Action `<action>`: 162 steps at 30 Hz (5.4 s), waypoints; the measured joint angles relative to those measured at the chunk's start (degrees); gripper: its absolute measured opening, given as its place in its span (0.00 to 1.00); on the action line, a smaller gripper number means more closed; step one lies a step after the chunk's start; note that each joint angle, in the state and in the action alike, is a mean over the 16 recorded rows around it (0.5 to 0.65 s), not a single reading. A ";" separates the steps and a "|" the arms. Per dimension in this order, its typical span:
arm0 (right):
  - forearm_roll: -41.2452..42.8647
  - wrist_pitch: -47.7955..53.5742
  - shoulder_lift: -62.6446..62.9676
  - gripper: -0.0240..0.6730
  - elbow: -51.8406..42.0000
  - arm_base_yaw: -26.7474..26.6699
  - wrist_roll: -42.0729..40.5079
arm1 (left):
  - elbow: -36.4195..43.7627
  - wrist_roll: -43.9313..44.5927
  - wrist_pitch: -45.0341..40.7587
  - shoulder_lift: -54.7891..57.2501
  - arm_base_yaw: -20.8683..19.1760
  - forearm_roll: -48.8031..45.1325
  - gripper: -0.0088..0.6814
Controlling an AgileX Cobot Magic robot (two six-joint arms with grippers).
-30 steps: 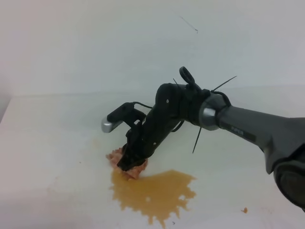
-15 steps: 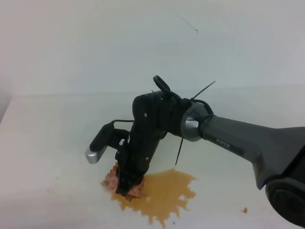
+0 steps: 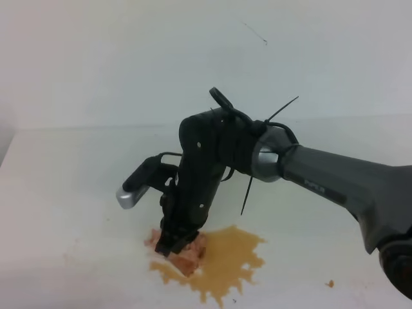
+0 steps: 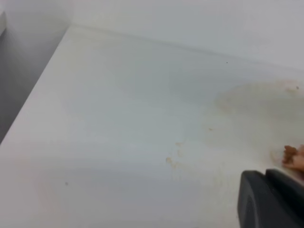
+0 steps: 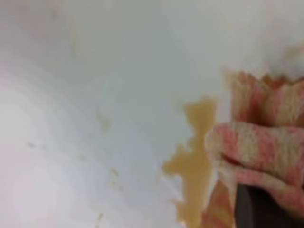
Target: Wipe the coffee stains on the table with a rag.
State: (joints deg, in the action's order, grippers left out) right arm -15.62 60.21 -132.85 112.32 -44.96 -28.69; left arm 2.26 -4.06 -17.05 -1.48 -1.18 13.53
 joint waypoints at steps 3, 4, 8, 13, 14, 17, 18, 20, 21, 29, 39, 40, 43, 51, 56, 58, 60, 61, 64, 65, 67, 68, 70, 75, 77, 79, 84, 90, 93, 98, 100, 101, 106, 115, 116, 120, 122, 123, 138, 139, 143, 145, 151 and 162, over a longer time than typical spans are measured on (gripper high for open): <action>-2.38 -3.82 2.31 0.09 -2.78 0.00 1.11 | 0.00 0.00 0.00 0.00 0.00 0.00 0.01; -3.50 -5.19 3.19 0.08 -3.93 0.00 1.30 | 0.00 0.00 0.00 0.00 0.00 0.00 0.01; -9.08 -10.72 5.64 0.09 -8.92 -0.03 0.79 | 0.00 0.00 0.00 0.00 0.00 0.00 0.01; -14.88 -15.91 7.06 0.08 -14.66 -0.17 -0.39 | 0.00 0.00 0.00 0.00 0.00 0.00 0.01; -15.55 -16.47 7.11 0.08 -15.54 -0.20 -0.52 | 0.00 0.00 0.00 0.00 0.00 0.00 0.01; -15.43 -17.09 6.81 0.08 -17.43 -0.29 0.25 | 0.00 0.00 0.00 0.00 0.00 0.00 0.01; -14.61 -16.94 6.60 0.08 -17.78 -0.32 0.92 | 0.00 0.00 0.00 0.00 0.00 0.00 0.01; -11.72 -16.24 6.14 0.08 -18.18 -0.38 2.98 | 0.00 0.00 0.00 0.00 0.00 0.00 0.01; -9.79 -15.80 5.91 0.08 -18.27 -0.40 4.32 | 0.00 0.00 0.00 0.00 0.00 0.00 0.01; 8.31 -12.42 5.09 0.08 -18.33 -0.42 16.03 | 0.00 0.00 0.00 0.00 0.00 0.00 0.01; 17.84 -11.87 6.04 0.08 -19.30 1.10 21.36 | 0.00 0.00 0.00 0.00 0.00 0.00 0.01; 18.01 -12.46 6.45 0.08 -19.86 1.35 21.42 | 0.00 0.00 0.00 0.00 0.00 0.00 0.01; 18.42 -15.12 8.20 0.08 -22.49 2.23 21.52 | 0.00 0.00 0.00 0.00 0.00 0.00 0.01; 18.41 -25.87 15.33 0.08 -34.96 5.54 21.00 | 0.00 0.00 0.00 0.00 0.00 0.00 0.01; 16.87 -30.72 19.52 0.09 -42.69 7.28 18.46 | -0.14 0.00 -0.05 0.09 0.00 0.00 0.01; 14.40 -31.15 20.70 0.08 -44.78 7.84 15.68 | -0.14 0.00 -0.05 0.09 0.00 0.00 0.01; 10.76 -30.81 21.59 0.08 -46.27 8.30 11.84 | -0.14 0.00 -0.05 0.09 0.00 0.00 0.01; 8.58 -30.42 21.94 0.08 -46.79 8.46 9.56 | -0.14 0.00 -0.05 0.09 0.00 0.00 0.01; 0.95 -28.90 22.65 0.09 -47.65 8.67 1.86 | -0.14 0.00 -0.05 0.09 0.00 0.00 0.01; -2.08 -28.35 22.81 0.09 -47.78 8.66 -0.99 | -0.14 0.00 -0.05 0.09 0.00 0.00 0.01; -8.46 -27.30 23.01 0.09 -47.83 8.56 -6.77 | -0.14 0.00 -0.05 0.09 0.00 0.00 0.01; -11.77 -26.81 23.15 0.08 -47.76 8.51 -9.62 | -0.14 0.00 -0.05 0.09 0.00 0.00 0.01; -18.28 -25.92 23.21 0.08 -47.56 8.44 -15.16 | 0.00 0.00 0.00 0.00 0.00 0.00 0.01; -31.08 -24.04 23.22 0.09 -46.31 8.24 -25.16 | 0.00 0.00 0.00 0.00 0.00 0.00 0.01; -34.72 -23.50 23.22 0.09 -45.71 8.10 -27.67 | 0.00 0.00 0.00 0.00 0.00 0.00 0.01; -37.42 -23.02 23.16 0.09 -45.11 7.86 -29.42 | 0.00 0.00 0.00 0.00 0.00 0.00 0.01; -41.22 -21.33 22.30 0.09 -43.76 7.01 -31.93 | 0.00 0.00 0.00 0.00 0.00 0.00 0.01; -38.90 -20.07 20.31 0.08 -43.12 6.25 -29.67 | 0.00 0.00 0.00 0.00 0.00 0.00 0.01; -35.44 -20.32 19.39 0.08 -43.12 6.56 -26.74 | 0.00 0.00 0.00 0.00 0.00 0.00 0.01; -29.49 -20.94 18.32 0.08 -43.12 8.98 -21.72 | 0.00 0.00 0.00 0.00 0.00 0.00 0.01; -27.28 -21.26 18.25 0.08 -43.11 10.47 -19.84 | 0.00 0.00 0.00 0.00 0.00 0.00 0.01; -26.40 -21.35 18.29 0.08 -43.10 11.25 -19.20 | 0.00 0.00 0.00 0.00 0.00 0.00 0.01; -24.55 -21.39 19.49 0.08 -43.06 15.04 -18.36 | 0.00 0.00 0.00 0.00 0.00 0.00 0.01; -24.13 -26.20 28.32 0.09 -45.48 19.34 -19.58 | 0.00 0.00 0.00 0.00 0.00 0.00 0.01; -24.00 -27.17 29.89 0.09 -46.20 19.80 -19.68 | 0.00 0.00 0.00 0.00 0.00 0.00 0.01; -23.23 -31.34 36.50 0.08 -49.95 22.21 -19.69 | 0.00 0.00 0.00 0.00 0.00 0.00 0.01; -22.85 -33.30 39.56 0.08 -52.31 23.75 -19.67 | 0.00 0.00 0.00 0.00 0.00 0.00 0.01; -22.71 -34.21 40.94 0.08 -53.59 24.57 -19.67 | 0.00 0.00 0.00 0.00 0.00 0.00 0.01; -22.27 -40.75 47.05 0.17 -67.59 31.74 -19.58 | 0.00 0.00 0.00 0.00 0.00 0.00 0.01; -22.31 -41.08 46.94 0.21 -67.86 31.74 -19.55 | 0.00 0.00 0.00 0.00 0.00 0.00 0.01; -22.70 -41.89 46.60 0.36 -68.36 31.74 -19.41 | 0.00 0.00 0.00 0.00 0.00 0.00 0.01; -22.98 -42.17 46.67 0.44 -68.36 31.74 -19.34 | 0.00 0.00 0.00 0.00 0.00 0.00 0.01; -23.95 -42.63 48.99 0.64 -68.27 31.74 -19.14 | 0.00 0.00 0.00 0.00 0.00 0.00 0.01; -22.59 -40.86 63.25 0.39 -68.27 31.74 -19.38 | 0.00 0.00 0.00 0.00 0.00 0.00 0.01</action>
State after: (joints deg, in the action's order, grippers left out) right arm -38.21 19.36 -69.60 44.05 -13.22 -48.07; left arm 2.26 -4.06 -17.05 -1.48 -1.18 13.53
